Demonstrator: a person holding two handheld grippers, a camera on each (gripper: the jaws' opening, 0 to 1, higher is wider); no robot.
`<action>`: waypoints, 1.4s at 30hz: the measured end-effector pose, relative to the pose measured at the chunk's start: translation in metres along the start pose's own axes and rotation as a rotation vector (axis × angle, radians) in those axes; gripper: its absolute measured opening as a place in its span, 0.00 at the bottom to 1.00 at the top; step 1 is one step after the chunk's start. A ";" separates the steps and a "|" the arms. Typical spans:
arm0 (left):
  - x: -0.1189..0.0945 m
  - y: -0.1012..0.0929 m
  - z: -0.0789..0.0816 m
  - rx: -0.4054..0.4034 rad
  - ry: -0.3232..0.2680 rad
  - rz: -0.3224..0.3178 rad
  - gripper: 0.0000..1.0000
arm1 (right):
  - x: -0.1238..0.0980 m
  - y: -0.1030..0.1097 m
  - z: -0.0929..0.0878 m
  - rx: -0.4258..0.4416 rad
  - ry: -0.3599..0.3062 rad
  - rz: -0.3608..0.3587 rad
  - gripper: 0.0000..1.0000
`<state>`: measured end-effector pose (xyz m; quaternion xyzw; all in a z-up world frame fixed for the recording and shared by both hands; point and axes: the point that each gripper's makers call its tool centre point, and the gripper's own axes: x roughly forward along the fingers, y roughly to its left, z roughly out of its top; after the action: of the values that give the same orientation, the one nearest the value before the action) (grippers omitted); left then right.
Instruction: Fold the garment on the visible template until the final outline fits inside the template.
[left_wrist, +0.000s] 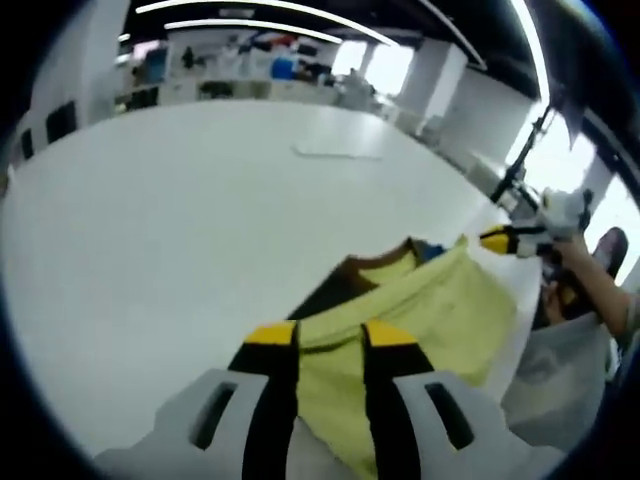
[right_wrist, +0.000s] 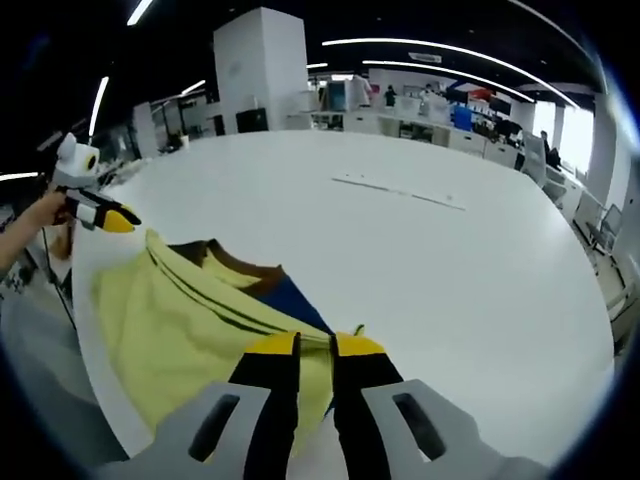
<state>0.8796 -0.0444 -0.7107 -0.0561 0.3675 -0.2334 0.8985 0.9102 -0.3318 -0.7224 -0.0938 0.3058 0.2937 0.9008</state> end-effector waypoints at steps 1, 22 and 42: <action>0.000 -0.001 -0.002 0.000 0.003 0.000 0.17 | 0.001 -0.002 -0.001 -0.003 0.002 0.001 0.11; 0.029 -0.002 -0.045 -0.051 0.123 -0.031 0.11 | 0.022 0.012 -0.019 0.006 0.055 0.050 0.08; 0.046 0.006 -0.026 -0.035 0.099 -0.024 0.09 | 0.043 0.009 -0.016 0.004 0.070 0.065 0.07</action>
<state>0.8928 -0.0582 -0.7600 -0.0648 0.4148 -0.2402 0.8753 0.9246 -0.3103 -0.7607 -0.0923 0.3408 0.3189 0.8796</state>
